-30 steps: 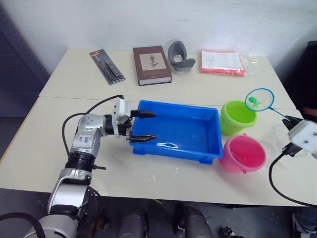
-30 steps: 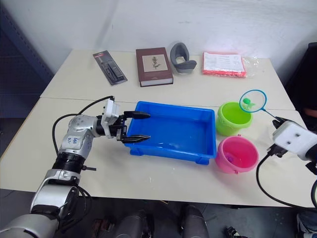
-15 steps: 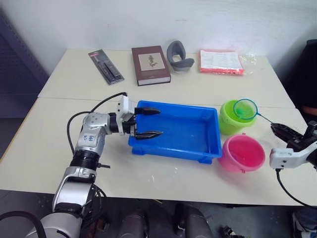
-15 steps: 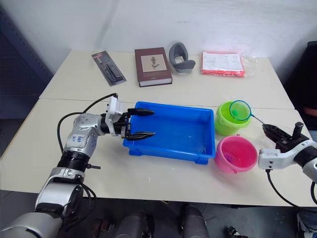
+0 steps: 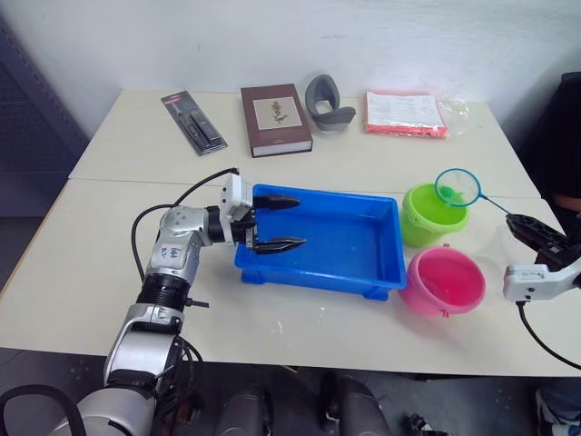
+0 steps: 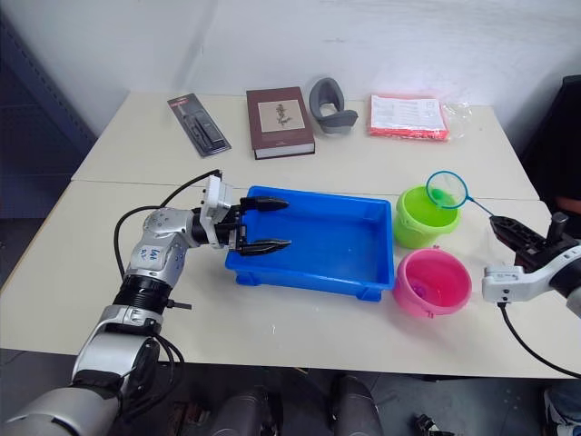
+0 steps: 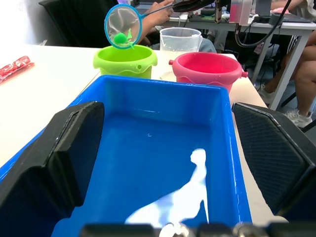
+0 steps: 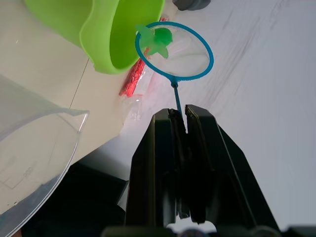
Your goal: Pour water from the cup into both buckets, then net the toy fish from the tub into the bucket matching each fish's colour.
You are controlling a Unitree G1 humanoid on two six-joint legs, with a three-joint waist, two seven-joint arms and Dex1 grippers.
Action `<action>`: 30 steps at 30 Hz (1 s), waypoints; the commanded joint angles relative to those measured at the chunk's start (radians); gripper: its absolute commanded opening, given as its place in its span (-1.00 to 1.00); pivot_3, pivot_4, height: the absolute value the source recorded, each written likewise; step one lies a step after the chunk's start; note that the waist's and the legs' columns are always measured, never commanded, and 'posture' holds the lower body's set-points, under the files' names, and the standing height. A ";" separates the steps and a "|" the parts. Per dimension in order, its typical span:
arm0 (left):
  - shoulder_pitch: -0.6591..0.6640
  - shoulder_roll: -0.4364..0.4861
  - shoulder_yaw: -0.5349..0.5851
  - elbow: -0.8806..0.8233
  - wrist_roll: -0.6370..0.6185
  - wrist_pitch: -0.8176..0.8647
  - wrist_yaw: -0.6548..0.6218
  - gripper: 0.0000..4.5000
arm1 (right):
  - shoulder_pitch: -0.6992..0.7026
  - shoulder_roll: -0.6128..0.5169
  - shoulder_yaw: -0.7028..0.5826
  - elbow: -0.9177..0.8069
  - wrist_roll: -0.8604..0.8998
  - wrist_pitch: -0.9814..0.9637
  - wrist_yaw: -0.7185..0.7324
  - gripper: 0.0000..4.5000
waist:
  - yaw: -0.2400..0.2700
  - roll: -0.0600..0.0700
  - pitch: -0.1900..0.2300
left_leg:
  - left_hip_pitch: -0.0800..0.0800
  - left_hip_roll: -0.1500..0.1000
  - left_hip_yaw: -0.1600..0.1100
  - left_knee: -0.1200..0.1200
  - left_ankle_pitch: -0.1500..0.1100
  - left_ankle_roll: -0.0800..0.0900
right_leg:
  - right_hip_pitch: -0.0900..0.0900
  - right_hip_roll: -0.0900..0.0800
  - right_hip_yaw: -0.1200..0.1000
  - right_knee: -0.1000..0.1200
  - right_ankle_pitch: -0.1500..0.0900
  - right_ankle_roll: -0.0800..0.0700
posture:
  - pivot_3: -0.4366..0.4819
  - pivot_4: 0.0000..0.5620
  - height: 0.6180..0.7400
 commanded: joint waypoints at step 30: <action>0.224 0.332 0.123 -0.384 -0.238 0.232 -0.227 0.98 | 0.180 0.132 0.122 -0.751 1.469 0.518 0.715 -1.00 | 0.000 0.000 0.001 | 0.004 0.002 -0.002 0.000 -0.001 0.001 | 0.003 0.000 0.000 0.000 0.000 0.000 | -0.05 -0.47 1.00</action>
